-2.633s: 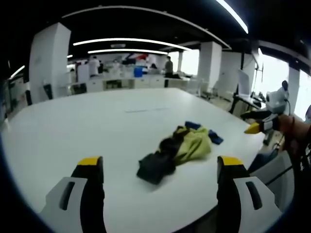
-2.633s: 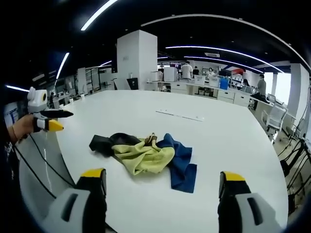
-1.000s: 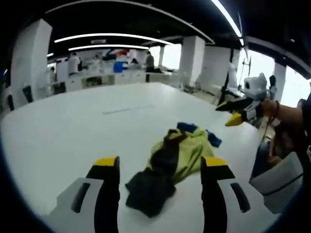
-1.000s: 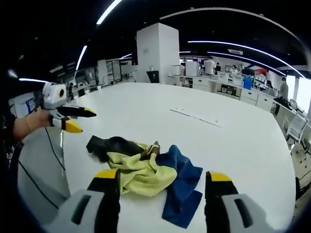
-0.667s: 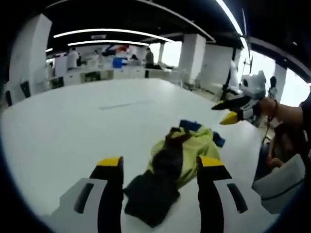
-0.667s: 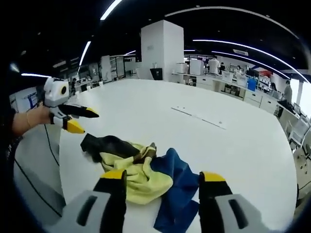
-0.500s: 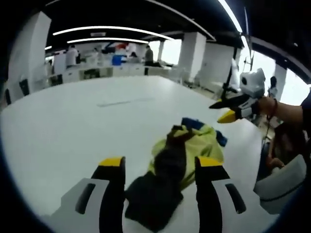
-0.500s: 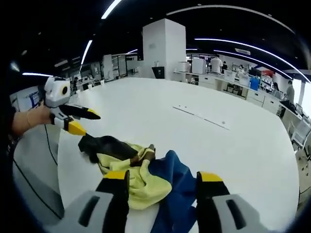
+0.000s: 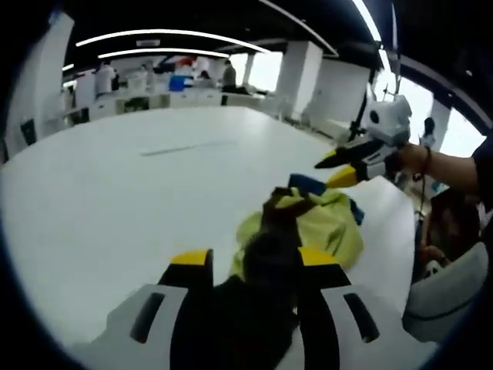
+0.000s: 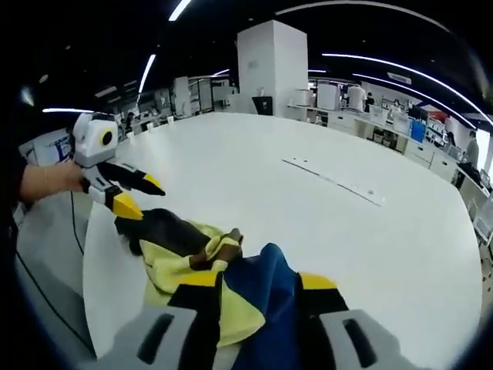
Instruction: Fold the garment on the visible template until the final outline fits inside the template.
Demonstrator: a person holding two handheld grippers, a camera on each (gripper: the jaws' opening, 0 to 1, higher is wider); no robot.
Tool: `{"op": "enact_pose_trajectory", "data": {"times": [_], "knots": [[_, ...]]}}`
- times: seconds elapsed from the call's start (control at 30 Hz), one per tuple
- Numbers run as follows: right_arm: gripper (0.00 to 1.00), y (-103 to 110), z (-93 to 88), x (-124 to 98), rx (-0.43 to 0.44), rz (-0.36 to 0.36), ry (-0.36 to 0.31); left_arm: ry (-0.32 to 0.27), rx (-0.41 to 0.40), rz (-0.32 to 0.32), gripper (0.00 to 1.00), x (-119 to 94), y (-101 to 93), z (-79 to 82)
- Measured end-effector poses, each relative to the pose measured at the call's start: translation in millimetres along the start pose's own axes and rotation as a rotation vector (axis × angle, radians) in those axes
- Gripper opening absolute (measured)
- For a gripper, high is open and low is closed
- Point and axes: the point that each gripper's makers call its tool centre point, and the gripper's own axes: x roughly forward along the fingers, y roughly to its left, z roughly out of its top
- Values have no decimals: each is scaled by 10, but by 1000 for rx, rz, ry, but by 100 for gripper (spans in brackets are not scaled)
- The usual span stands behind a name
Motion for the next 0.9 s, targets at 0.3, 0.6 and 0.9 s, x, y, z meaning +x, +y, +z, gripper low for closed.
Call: {"op": "enact_pose_trajectory", "data": {"times": [0.3,0.6,0.9], "knots": [[22,-29,-128,140,-27,11,45,35,-30,-26,20,77,-22,-141],[6,-47,-162,192,-26,1,64,50,-30,-21,2,108,14,-210],[0,-9,-175,173,-21,12,65,49,-38,-14,0,71,17,-216]]}}
